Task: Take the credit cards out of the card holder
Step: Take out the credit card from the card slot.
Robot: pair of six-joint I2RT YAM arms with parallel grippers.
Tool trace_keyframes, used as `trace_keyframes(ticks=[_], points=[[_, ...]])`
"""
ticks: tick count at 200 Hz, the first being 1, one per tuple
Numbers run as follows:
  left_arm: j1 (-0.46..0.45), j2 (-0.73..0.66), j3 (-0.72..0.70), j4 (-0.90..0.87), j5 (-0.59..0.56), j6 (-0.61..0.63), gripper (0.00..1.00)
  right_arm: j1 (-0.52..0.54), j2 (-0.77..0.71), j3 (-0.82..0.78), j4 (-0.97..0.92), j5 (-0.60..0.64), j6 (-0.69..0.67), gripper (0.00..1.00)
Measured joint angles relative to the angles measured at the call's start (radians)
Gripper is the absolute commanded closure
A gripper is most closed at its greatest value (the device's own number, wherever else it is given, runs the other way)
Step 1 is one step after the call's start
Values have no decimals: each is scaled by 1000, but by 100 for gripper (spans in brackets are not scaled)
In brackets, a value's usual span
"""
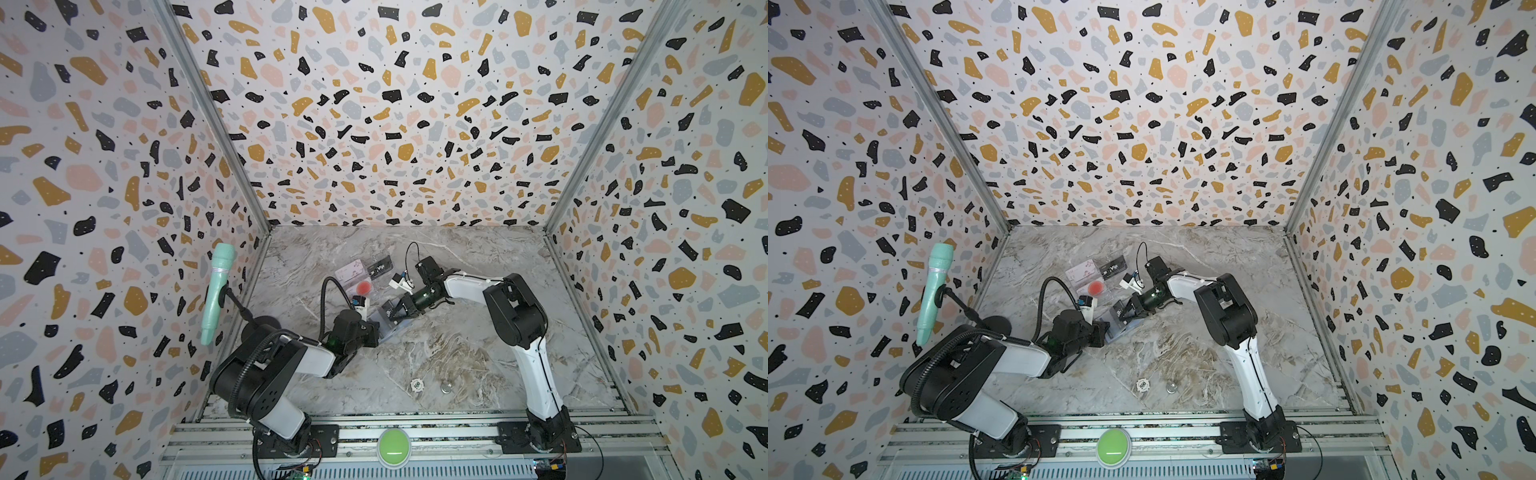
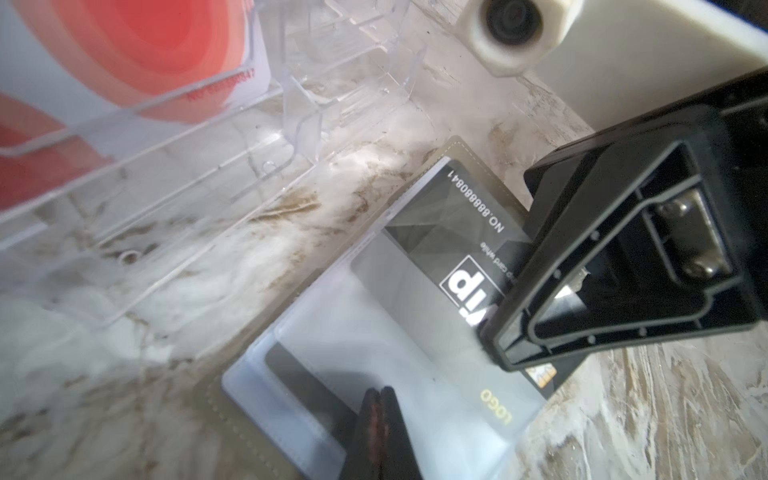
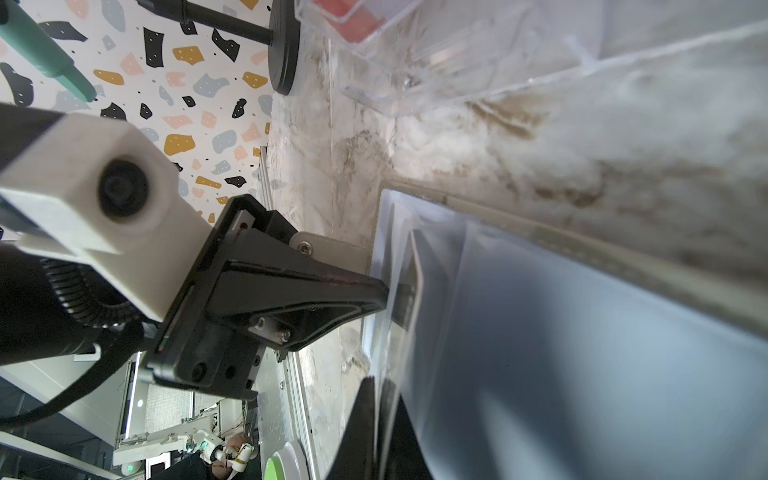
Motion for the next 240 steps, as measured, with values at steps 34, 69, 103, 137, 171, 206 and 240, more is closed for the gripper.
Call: trace_keyframes(ticks=[34, 69, 103, 137, 171, 206, 240], points=[[0, 0, 0, -2, -2, 0, 100, -15, -6, 0, -2, 12, -4, 95], [0, 0, 0, -3, -8, 0, 95, -27, -35, -7, -10, 55, -13, 97], [0, -22, -1, -23, -9, -5, 76, -30, -103, -45, -10, 126, -22, 99], [0, -89, -1, -76, 17, -12, 60, -36, -248, -187, 96, 155, -12, 100], [0, -194, 21, -106, 76, -24, 43, -47, -405, -369, 323, 136, 56, 100], [9, -276, 54, -50, 190, -67, 39, -66, -527, -550, 610, 95, 159, 100], [28, -280, 23, 207, 352, -222, 39, -106, -620, -728, 996, 28, 349, 100]])
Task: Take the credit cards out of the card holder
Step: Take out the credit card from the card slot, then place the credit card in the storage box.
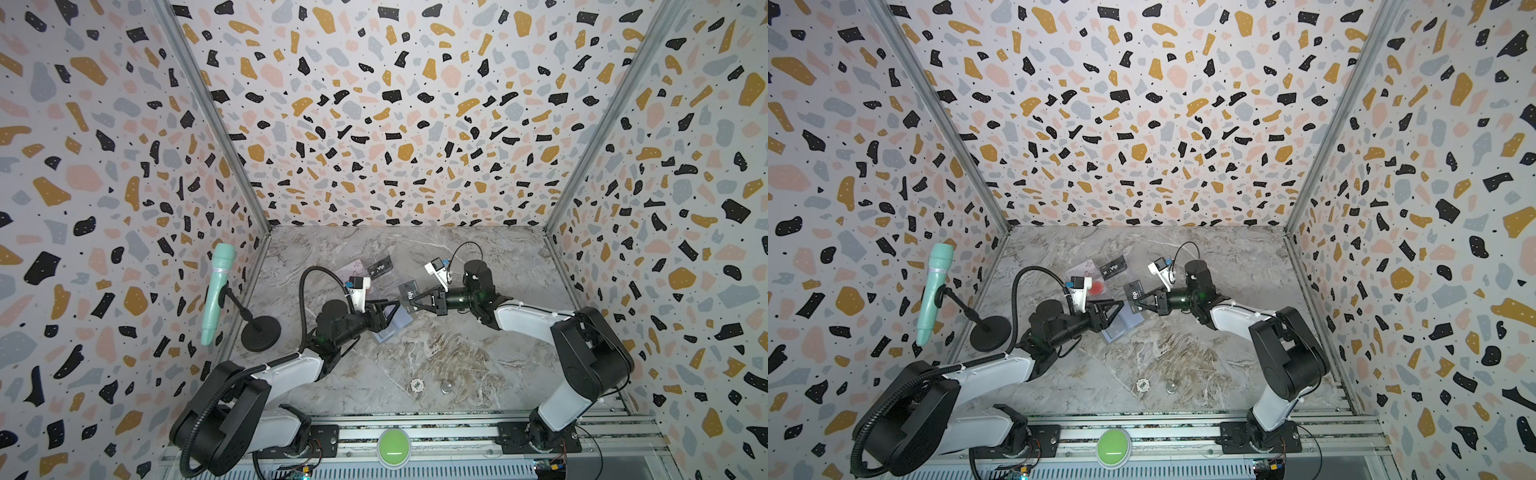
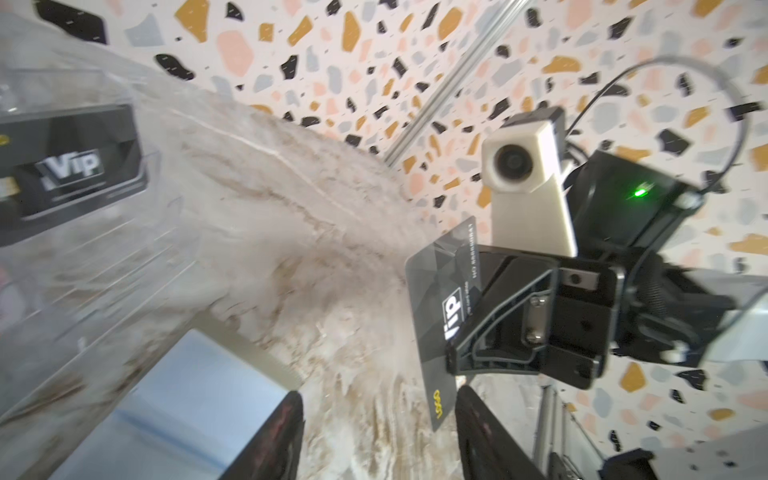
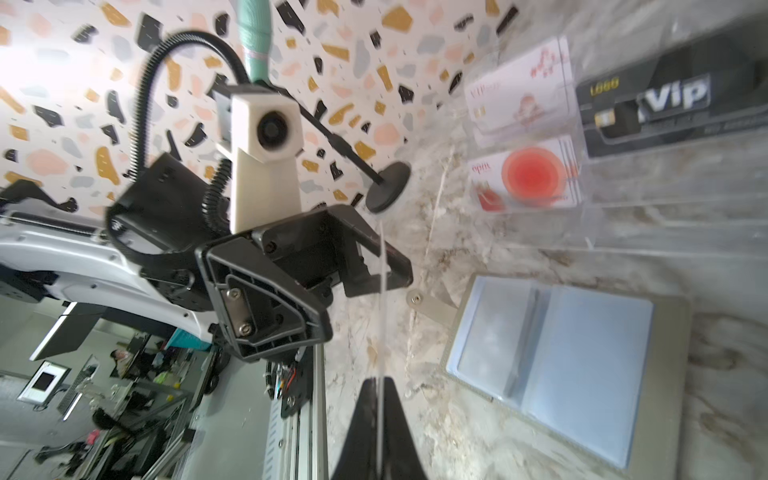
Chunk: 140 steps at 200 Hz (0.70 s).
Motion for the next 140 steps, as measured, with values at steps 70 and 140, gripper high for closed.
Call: trace_keyframes(ticks=[70, 140], points=[[3, 130, -10, 488, 193, -300, 48, 7, -15, -74, 496, -96, 281, 100], [3, 236, -10, 623, 224, -474, 66, 34, 19, -66, 568, -109, 340, 100]])
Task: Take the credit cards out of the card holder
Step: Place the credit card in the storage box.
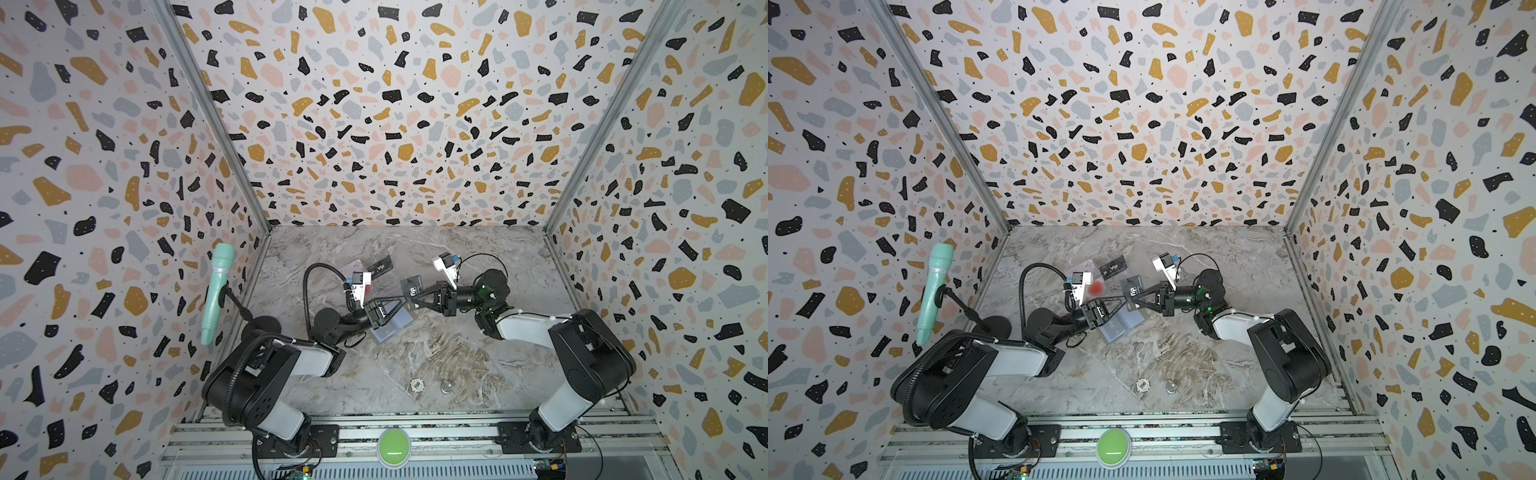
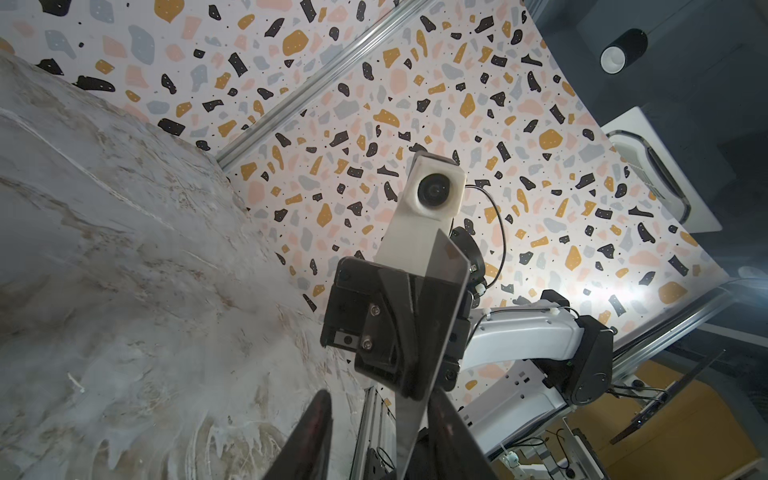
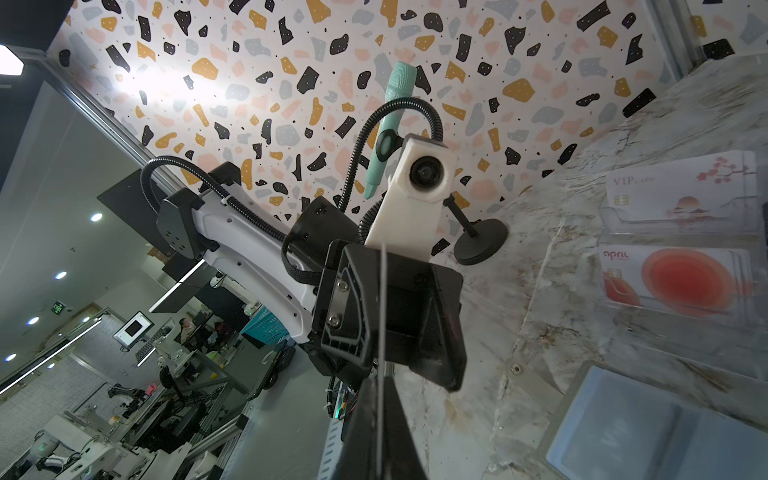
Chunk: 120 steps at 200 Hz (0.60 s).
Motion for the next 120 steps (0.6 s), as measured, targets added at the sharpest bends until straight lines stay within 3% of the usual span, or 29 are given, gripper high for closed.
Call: trace_keyframes(ticks=[19, 65, 120], points=[[0, 2, 0, 4, 1, -11, 72, 1, 16, 1, 9, 0, 10, 100], [0, -3, 0, 5, 14, -3, 75, 13, 49, 20, 14, -3, 20, 100], [7, -23, 0, -3, 14, 24, 94, 27, 57, 64, -65, -3, -35, 100]])
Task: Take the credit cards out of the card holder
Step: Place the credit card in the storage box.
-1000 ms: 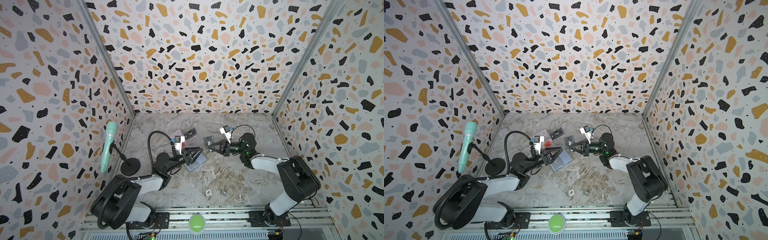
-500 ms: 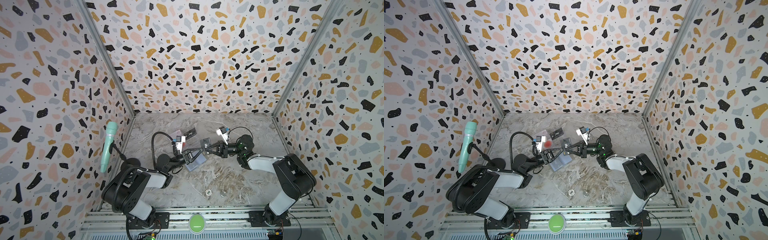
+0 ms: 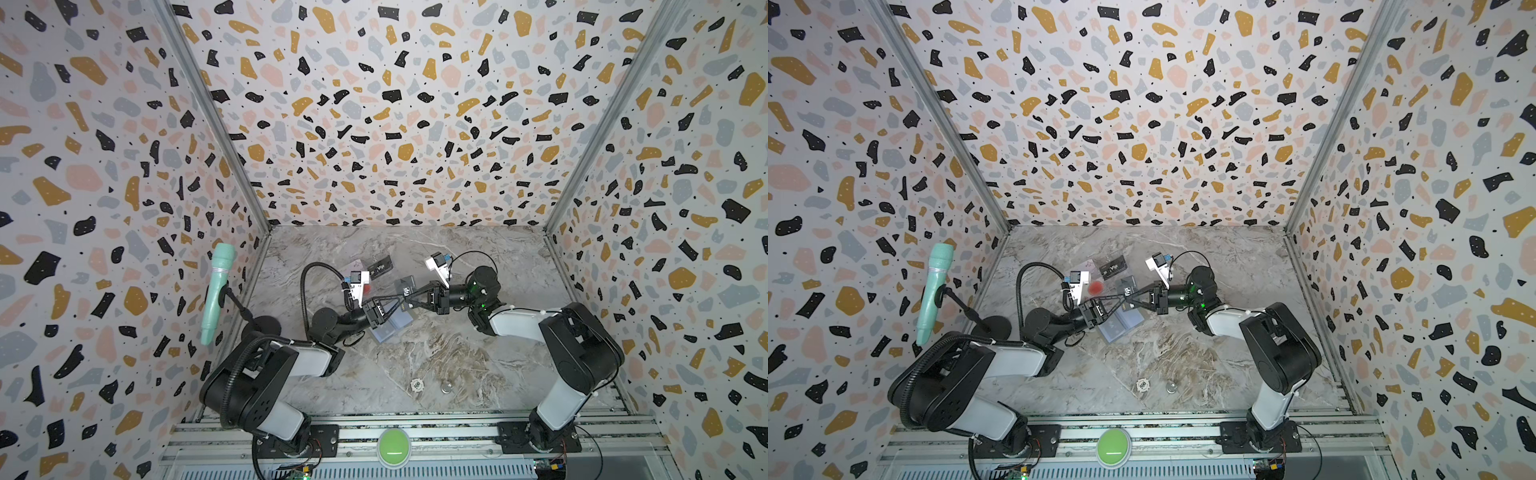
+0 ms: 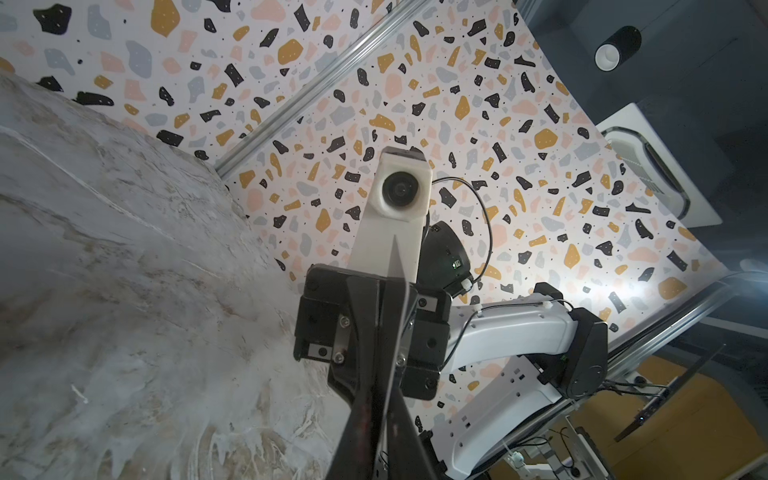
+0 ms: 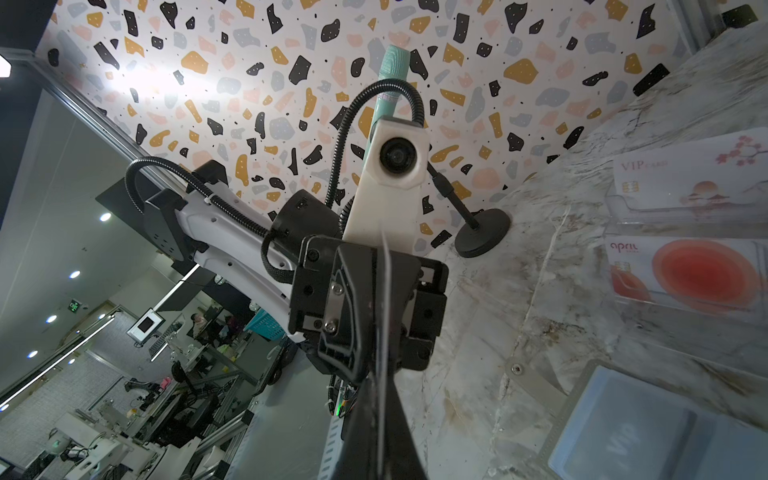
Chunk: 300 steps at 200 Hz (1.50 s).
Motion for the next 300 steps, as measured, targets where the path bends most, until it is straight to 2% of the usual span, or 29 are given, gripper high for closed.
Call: trace_keyframes(ticks=[12, 52, 71, 86, 102, 126, 147, 178, 207, 225, 251, 271, 300], points=[[0, -2, 0, -5, 0, 12, 96, 0, -4, 1, -18, 0, -12, 100], [0, -37, 19, -84, 5, 53, 100, -6, -24, 1, -106, 8, -70, 64], [0, -69, 53, -160, 16, 95, 100, -21, -39, 0, -148, 12, -97, 52], [6, -103, 103, -276, 35, 164, 100, -39, -69, -9, -195, 21, -127, 45], [29, -145, 199, -509, 50, 312, 100, -68, -130, -16, -308, 52, -199, 39], [79, -162, 431, -981, 48, 610, 100, -91, -240, -14, -537, 144, -359, 37], [126, -106, 671, -1361, 27, 871, 100, -93, -310, -13, -692, 227, -475, 36], [161, 85, 1029, -1857, -91, 1204, 100, -98, -362, -17, -833, 367, -571, 33], [162, 285, 1269, -2200, -188, 1438, 100, -104, -406, -55, -918, 482, -630, 33], [162, 404, 1402, -2367, -247, 1543, 100, -107, -423, -77, -954, 529, -657, 33], [162, 515, 1545, -2509, -323, 1643, 100, -110, -439, -108, -979, 573, -678, 33], [162, 550, 1612, -2551, -380, 1680, 100, -110, -449, -135, -985, 594, -685, 33], [161, 557, 1628, -2548, -471, 1709, 100, -112, -460, -176, -982, 606, -683, 33]])
